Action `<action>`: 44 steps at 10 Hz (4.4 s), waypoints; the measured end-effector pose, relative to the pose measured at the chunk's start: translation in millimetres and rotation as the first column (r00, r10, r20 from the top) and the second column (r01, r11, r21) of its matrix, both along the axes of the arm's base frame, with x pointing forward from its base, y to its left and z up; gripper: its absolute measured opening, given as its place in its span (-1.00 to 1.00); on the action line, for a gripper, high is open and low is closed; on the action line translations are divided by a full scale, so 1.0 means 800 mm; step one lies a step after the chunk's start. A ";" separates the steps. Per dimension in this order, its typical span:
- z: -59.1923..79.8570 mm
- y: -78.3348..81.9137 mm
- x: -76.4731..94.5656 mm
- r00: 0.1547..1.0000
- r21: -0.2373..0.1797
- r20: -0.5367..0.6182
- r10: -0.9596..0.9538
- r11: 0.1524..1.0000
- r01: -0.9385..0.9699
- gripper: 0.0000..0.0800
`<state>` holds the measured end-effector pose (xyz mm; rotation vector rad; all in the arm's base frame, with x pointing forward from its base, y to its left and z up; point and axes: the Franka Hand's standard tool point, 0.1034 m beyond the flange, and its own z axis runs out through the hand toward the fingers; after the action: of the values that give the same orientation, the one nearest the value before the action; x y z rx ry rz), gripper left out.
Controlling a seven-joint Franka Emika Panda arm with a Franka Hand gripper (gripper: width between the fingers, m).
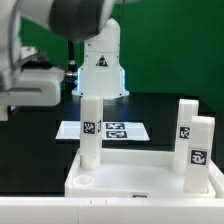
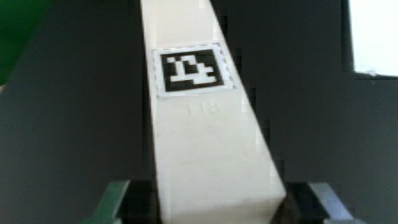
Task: Assemble desk
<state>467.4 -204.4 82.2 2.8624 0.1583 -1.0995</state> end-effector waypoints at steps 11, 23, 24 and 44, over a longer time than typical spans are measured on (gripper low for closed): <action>0.091 0.051 0.111 0.802 0.103 0.590 -0.094 0.994 0.041 -0.27; 0.132 0.141 0.202 0.368 0.293 0.856 -0.362 0.928 0.231 -0.27; 0.157 0.155 0.208 0.365 0.324 0.842 -0.397 0.914 0.245 -0.27; 0.133 0.144 0.170 0.237 0.195 0.939 -0.247 0.955 0.224 -0.27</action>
Offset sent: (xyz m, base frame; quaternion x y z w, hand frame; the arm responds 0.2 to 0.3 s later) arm 0.0566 0.0796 0.0705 0.1295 0.1993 0.1106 0.9650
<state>603.1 -89.4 188.8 3.0081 -0.3678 0.8564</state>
